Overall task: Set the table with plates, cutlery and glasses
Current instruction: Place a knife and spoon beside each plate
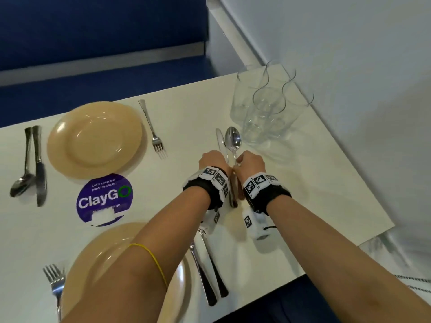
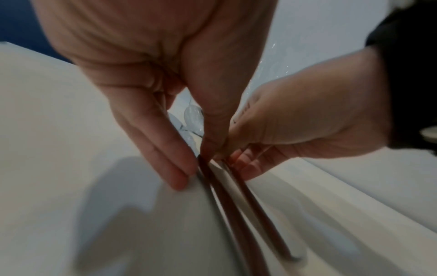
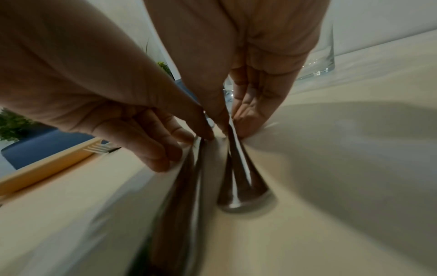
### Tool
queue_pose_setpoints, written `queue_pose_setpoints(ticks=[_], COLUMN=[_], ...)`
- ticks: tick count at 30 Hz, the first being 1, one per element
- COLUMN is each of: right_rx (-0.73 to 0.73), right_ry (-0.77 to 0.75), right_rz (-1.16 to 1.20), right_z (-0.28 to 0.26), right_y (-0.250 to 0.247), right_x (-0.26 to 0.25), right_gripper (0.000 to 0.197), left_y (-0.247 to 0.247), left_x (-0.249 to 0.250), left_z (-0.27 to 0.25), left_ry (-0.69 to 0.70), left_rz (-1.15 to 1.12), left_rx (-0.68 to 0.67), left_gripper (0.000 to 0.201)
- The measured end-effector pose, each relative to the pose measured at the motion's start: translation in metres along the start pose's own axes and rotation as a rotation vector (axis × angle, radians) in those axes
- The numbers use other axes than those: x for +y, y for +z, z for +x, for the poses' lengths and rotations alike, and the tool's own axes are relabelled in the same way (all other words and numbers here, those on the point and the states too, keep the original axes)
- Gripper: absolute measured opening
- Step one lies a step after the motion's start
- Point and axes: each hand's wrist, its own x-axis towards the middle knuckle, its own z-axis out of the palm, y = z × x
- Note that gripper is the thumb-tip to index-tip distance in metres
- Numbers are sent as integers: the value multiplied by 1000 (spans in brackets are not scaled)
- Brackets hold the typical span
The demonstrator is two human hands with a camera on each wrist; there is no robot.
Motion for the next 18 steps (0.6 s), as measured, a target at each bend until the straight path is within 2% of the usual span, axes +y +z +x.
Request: queue_pose_setpoints(ticks=[3,7,12,14,18], right_rx=[-53,-57,-70,-76,-92], right_ry=[-1,35,39,42,19], right_rz=[-7,0,15,34,45], right_z=[3,10,10,8,2], right_y=[-3,-2,-2,-2,-3], right_x=[0,3,2,0,-8], right_gripper=[12,37,41,38,16], left_y=[-4,-7,-12,-13,-14], left_x=[1,-2,-5,-6,-10], left_z=[4,8,6,8,7], left_ry=[-42,-76,-42,-31,3], left_rz=[-32,-5,25,46,50], left_rx=[-4,-27,-24,-43,-114], left_gripper=[31,41,39,37,33])
